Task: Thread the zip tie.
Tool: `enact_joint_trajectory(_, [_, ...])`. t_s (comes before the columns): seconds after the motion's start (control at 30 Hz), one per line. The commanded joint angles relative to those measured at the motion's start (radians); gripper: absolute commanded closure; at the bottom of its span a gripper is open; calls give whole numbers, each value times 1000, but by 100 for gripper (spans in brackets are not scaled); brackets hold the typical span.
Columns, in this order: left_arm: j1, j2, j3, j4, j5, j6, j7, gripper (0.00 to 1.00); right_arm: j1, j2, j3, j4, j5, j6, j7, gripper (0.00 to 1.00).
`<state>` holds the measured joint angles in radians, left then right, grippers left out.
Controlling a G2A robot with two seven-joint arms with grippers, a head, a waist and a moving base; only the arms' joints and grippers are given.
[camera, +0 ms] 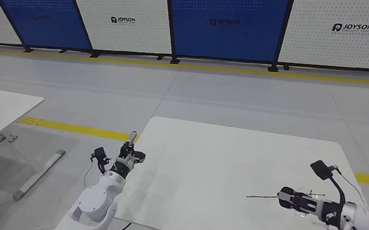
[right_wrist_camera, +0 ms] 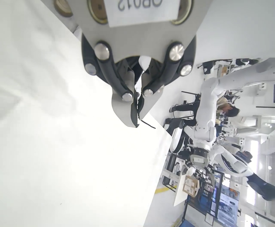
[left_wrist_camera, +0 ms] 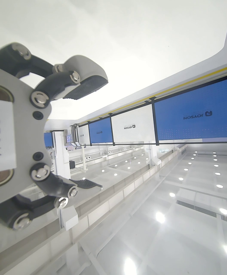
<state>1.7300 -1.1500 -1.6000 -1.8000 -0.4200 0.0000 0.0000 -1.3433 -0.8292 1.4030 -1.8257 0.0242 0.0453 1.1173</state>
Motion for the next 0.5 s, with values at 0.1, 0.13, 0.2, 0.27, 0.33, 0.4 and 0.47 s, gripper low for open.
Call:
enact_joint_trajectory(0.1, [0,0,0,0,0,0,0,0,-2,0,9,0,1,0,0,100])
enact_joint_trajectory(0.13, [0,0,0,0,0,0,0,0,-2,0,9,0,1,0,0,100])
enact_joint_trajectory(0.2, [0,0,0,0,0,0,0,0,-2,0,9,0,1,0,0,100])
enact_joint_trajectory(0.27, [-7,-1,2,0,-7,4,0,0,-2,0,9,0,1,0,0,100])
enact_joint_trajectory(0.33, [-22,-2,16,-21,-7,19,-26,0,-4,-3,0,7,2,-15,-46,100])
enact_joint_trajectory(0.4, [-26,-3,20,-52,-26,39,-51,0,-1,-8,-13,12,6,-55,-95,100])
enact_joint_trajectory(0.47, [-23,-3,29,-96,-31,62,-78,0,8,-14,-37,14,-3,-118,-135,100])
